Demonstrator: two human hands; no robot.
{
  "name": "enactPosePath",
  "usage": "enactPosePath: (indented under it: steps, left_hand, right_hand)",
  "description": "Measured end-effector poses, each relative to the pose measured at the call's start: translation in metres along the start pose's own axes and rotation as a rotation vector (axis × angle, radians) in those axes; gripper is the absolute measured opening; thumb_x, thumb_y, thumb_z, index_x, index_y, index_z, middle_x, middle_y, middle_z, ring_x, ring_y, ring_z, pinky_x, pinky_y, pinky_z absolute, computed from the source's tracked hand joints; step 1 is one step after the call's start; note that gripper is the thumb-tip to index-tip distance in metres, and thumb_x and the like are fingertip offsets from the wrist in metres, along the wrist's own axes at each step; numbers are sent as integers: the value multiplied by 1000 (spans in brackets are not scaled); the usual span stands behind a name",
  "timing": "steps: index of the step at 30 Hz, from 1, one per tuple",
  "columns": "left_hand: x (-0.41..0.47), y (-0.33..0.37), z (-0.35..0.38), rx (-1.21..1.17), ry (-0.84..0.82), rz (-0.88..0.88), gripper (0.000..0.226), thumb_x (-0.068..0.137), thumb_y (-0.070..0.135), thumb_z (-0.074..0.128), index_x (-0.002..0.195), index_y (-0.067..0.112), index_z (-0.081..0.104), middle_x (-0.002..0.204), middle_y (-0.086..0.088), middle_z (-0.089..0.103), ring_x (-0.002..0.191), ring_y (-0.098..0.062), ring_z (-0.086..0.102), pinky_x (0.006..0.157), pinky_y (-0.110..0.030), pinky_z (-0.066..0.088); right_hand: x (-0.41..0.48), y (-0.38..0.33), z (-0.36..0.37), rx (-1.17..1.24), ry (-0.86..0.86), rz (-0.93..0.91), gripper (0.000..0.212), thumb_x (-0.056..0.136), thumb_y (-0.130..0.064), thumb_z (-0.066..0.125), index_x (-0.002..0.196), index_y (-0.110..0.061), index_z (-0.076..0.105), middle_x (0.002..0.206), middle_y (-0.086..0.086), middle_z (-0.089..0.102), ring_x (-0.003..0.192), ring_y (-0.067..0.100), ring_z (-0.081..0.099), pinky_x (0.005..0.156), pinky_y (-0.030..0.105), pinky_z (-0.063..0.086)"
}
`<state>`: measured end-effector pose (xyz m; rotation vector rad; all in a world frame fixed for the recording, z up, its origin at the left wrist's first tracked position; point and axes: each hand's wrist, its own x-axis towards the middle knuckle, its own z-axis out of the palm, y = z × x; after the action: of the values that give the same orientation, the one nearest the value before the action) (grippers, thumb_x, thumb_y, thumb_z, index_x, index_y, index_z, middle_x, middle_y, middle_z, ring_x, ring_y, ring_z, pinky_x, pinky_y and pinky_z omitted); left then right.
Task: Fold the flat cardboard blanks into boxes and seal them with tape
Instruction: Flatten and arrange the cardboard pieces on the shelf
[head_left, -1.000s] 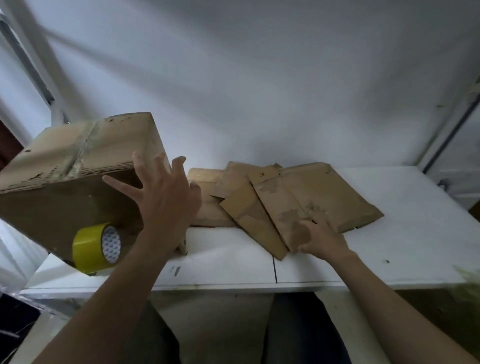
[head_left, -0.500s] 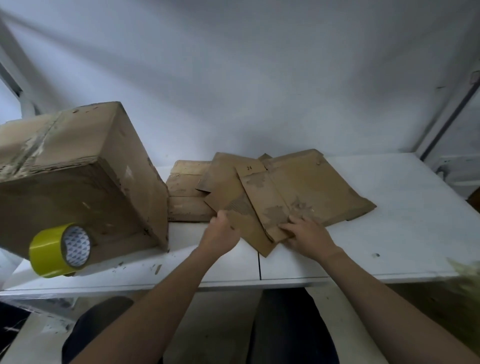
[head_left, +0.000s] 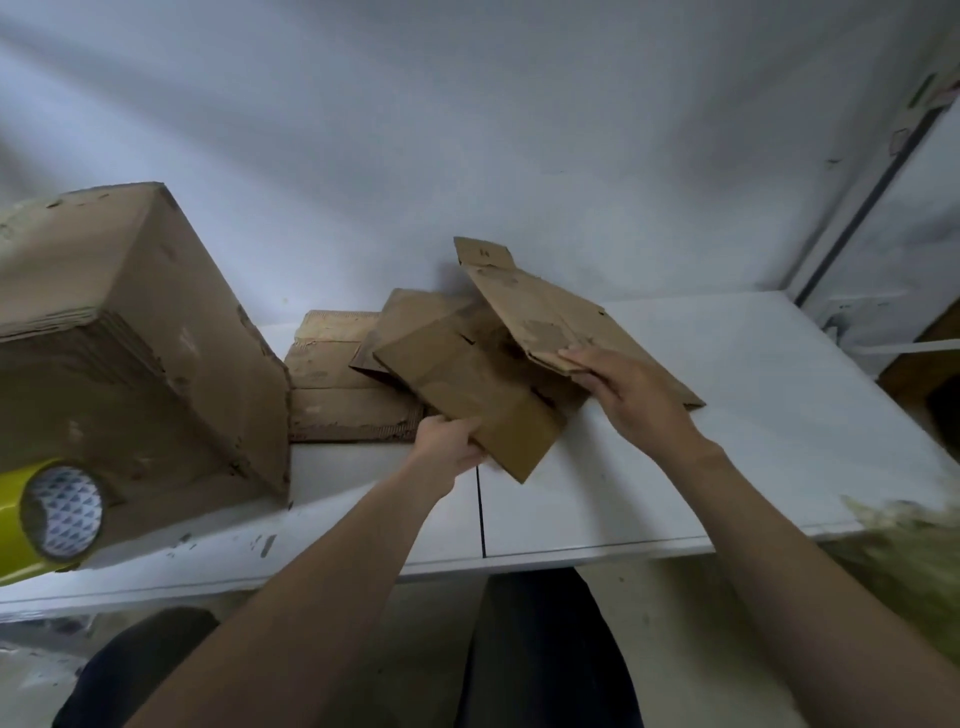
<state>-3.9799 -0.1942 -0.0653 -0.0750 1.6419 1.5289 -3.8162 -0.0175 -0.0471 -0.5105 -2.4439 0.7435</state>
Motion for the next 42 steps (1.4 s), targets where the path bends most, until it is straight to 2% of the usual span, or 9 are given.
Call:
enactPosePath:
  steps: [5, 11, 17, 24, 30, 33, 35, 39, 42]
  left_hand:
    - [-18, 41, 27, -23, -148, 121, 24, 100, 10, 60, 123, 3, 59, 116, -18, 68, 90, -32, 71, 73, -39, 64]
    - [-35, 77, 39, 159, -195, 336, 15, 100, 14, 61, 112, 5, 64, 110, -18, 71, 82, -29, 75, 72, -36, 64]
    - [-48, 116, 44, 393, -365, 433, 36, 103, 42, 54, 132, 22, 61, 123, 3, 69, 105, -22, 71, 85, -41, 58]
    - [-33, 130, 25, 437, -181, 482, 36, 105, 35, 50, 126, 9, 66, 116, -4, 72, 110, -27, 67, 98, -48, 54]
    - [-10, 105, 11, 530, -162, 292, 46, 106, 34, 45, 136, 1, 58, 92, 4, 65, 77, -14, 63, 55, -27, 52]
    - [0, 93, 5, 530, -84, 192, 31, 105, 28, 49, 129, 11, 60, 116, -2, 67, 107, -20, 62, 75, -36, 54]
    - [13, 83, 3, 572, -44, 177, 31, 103, 20, 50, 129, 6, 60, 121, -11, 66, 105, -25, 63, 89, -43, 55]
    - [35, 65, -1, 613, 36, 176, 38, 101, 19, 52, 132, -1, 59, 88, -7, 58, 68, -20, 53, 62, -33, 50]
    - [42, 54, -4, 519, 56, 97, 33, 97, 21, 61, 128, 11, 60, 97, -6, 52, 80, -23, 49, 71, -39, 52]
  right_hand:
    - [1, -8, 13, 16, -184, -44, 39, 98, -36, 63, 137, -34, 61, 138, -19, 60, 129, 0, 52, 110, 31, 43]
    - [14, -33, -14, 119, -309, 31, 96, 65, -64, 84, 149, -44, 42, 133, -22, 51, 123, -1, 50, 98, 22, 45]
    - [29, -52, -43, -269, 184, -5, 44, 94, -20, 62, 137, -30, 59, 116, -2, 73, 101, 30, 66, 81, 37, 52]
    - [31, -60, -84, 1, 406, 212, 35, 100, -29, 58, 134, -30, 60, 108, -10, 73, 95, 12, 68, 93, 30, 53]
    - [25, -65, -105, -12, 520, 238, 35, 101, -34, 55, 136, -33, 57, 110, -13, 72, 99, 10, 66, 92, 38, 56]
    - [21, -63, -116, -130, 578, 208, 36, 102, -33, 52, 137, -33, 54, 110, -11, 72, 96, 13, 66, 84, 38, 56]
    - [19, -57, -112, -281, 564, 168, 37, 102, -31, 50, 138, -35, 52, 111, -8, 73, 93, 21, 67, 78, 42, 56]
    - [15, -12, -82, -588, 523, 70, 39, 96, -12, 59, 130, -31, 63, 105, 1, 75, 84, 32, 68, 69, 39, 54]
    - [0, 32, -52, -604, 371, 215, 42, 91, -11, 68, 125, -35, 68, 122, -5, 72, 103, 35, 69, 82, 47, 57]
